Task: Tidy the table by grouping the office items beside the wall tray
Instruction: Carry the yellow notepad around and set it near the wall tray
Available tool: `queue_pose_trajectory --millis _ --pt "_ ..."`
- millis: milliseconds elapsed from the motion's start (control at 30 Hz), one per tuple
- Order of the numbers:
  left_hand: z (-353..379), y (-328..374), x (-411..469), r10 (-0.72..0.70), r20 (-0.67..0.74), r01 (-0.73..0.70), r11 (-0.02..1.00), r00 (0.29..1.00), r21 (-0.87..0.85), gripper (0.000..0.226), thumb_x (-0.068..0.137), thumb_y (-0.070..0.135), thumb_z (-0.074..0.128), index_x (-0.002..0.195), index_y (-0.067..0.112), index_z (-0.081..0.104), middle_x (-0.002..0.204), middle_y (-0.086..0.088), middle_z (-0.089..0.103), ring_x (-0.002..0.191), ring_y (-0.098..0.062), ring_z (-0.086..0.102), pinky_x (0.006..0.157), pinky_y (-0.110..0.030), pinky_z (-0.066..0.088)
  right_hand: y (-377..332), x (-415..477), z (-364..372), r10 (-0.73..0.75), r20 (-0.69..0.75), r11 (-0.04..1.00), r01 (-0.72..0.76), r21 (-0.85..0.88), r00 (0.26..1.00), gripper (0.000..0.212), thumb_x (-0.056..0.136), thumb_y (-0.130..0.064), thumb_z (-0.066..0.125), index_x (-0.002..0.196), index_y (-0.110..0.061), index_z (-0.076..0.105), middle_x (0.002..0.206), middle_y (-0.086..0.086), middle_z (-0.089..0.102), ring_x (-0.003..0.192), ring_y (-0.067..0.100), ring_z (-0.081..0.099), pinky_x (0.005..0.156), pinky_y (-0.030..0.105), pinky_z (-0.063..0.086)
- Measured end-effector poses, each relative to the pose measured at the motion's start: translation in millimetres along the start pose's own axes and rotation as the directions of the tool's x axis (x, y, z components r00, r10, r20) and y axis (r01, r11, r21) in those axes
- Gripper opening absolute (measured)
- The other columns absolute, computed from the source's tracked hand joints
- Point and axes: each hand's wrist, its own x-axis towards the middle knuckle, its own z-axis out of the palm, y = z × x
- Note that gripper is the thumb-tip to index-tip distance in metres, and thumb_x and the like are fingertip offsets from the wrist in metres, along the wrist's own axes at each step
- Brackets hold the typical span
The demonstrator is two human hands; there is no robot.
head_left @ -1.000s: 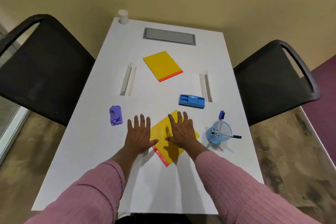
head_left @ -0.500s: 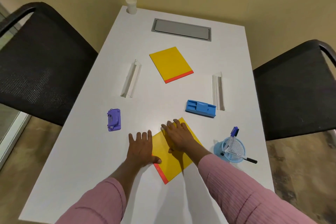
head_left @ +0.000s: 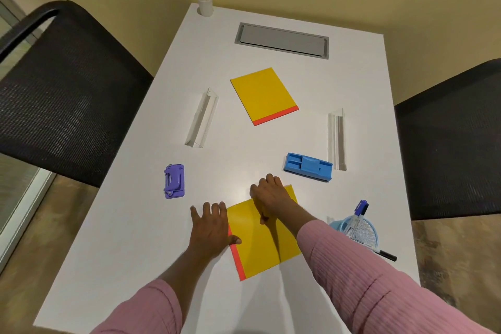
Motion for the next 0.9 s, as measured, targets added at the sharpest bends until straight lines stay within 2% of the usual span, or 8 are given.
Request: queue_pose_trajectory --millis 200,333,433,500,633,733,800,900 --pt "-4 -4 0 -0.083 0.025 0.084 0.996 0.996 -0.004 0.115 0.068 0.091 0.027 0.146 0.007 0.025 0.144 -0.015 0.044 0.134 -0.037 0.037 0.108 -0.061 0.026 6 1 -2 0.071 0.132 0.991 -0.085 0.105 0.989 0.086 0.059 -0.051 0.087 0.123 -0.011 0.046 0.117 0.015 0.051 0.111 0.031 0.043 0.09 0.041 0.041" --pt "-5 -8 -4 -0.122 0.031 0.122 0.992 0.992 -0.013 0.115 0.068 0.092 0.023 0.146 0.006 0.026 0.143 -0.015 0.044 0.133 -0.037 0.039 0.107 -0.06 0.028 6 -4 -9 0.105 0.229 0.94 -0.171 0.295 0.968 0.072 0.066 -0.039 0.087 0.118 -0.014 0.044 0.113 0.013 0.061 0.096 0.027 0.055 0.078 0.039 0.047" --pt "-9 -10 -9 -0.16 0.024 0.16 0.987 0.987 -0.026 0.117 0.068 0.092 0.018 0.146 0.005 0.026 0.143 -0.015 0.045 0.133 -0.038 0.038 0.106 -0.059 0.031 4 -9 -15 0.111 0.269 0.902 -0.21 0.377 0.957 0.069 0.067 -0.041 0.085 0.121 -0.017 0.05 0.117 0.008 0.061 0.106 0.028 0.057 0.086 0.041 0.049" --pt "-14 -11 -13 -0.217 0.009 0.218 0.974 0.976 -0.058 0.119 0.066 0.092 0.008 0.146 0.005 0.026 0.143 -0.015 0.045 0.133 -0.037 0.039 0.105 -0.056 0.033 5 -14 -15 0.127 0.273 0.874 -0.238 0.424 0.953 0.064 0.068 -0.043 0.084 0.119 -0.014 0.058 0.117 0.007 0.062 0.11 0.027 0.057 0.089 0.041 0.05" --pt "-23 -17 -27 -0.339 -0.038 0.327 0.926 0.94 -0.19 0.125 0.062 0.089 -0.01 0.144 0.004 0.033 0.136 -0.015 0.052 0.127 -0.034 0.045 0.1 -0.052 0.039 7 -29 -16 0.194 0.239 0.745 -0.302 0.595 0.951 0.048 0.069 -0.046 0.082 0.099 -0.012 0.067 0.104 0.009 0.065 0.094 0.02 0.056 0.076 0.032 0.044" --pt "-29 -19 -42 -0.387 -0.068 0.352 0.889 0.92 -0.292 0.113 0.075 0.083 0.002 0.134 -0.003 0.046 0.12 -0.022 0.061 0.113 -0.039 0.055 0.089 -0.054 0.046 6 -43 -20 0.227 0.171 0.623 -0.278 0.732 0.959 0.038 0.074 -0.045 0.08 0.084 -0.013 0.062 0.088 0.008 0.061 0.085 0.019 0.055 0.071 0.03 0.039" --pt "-32 -21 -50 -0.416 -0.111 0.362 0.872 0.902 -0.33 0.103 0.081 0.077 0.012 0.128 -0.007 0.05 0.112 -0.026 0.062 0.107 -0.042 0.057 0.081 -0.053 0.049 2 -52 -25 0.257 0.127 0.492 -0.243 0.836 0.958 0.036 0.076 -0.04 0.079 0.086 -0.011 0.061 0.09 0.01 0.062 0.087 0.023 0.059 0.073 0.032 0.042" --pt "-40 -24 -60 -0.485 -0.161 0.388 0.824 0.859 -0.414 0.098 0.083 0.074 0.019 0.125 -0.009 0.05 0.109 -0.028 0.061 0.105 -0.043 0.057 0.072 -0.048 0.053 -8 -61 -35 0.311 0.088 0.312 -0.19 0.931 0.946 0.04 0.081 -0.035 0.077 0.101 -0.003 0.065 0.105 0.018 0.067 0.1 0.032 0.064 0.083 0.038 0.05"
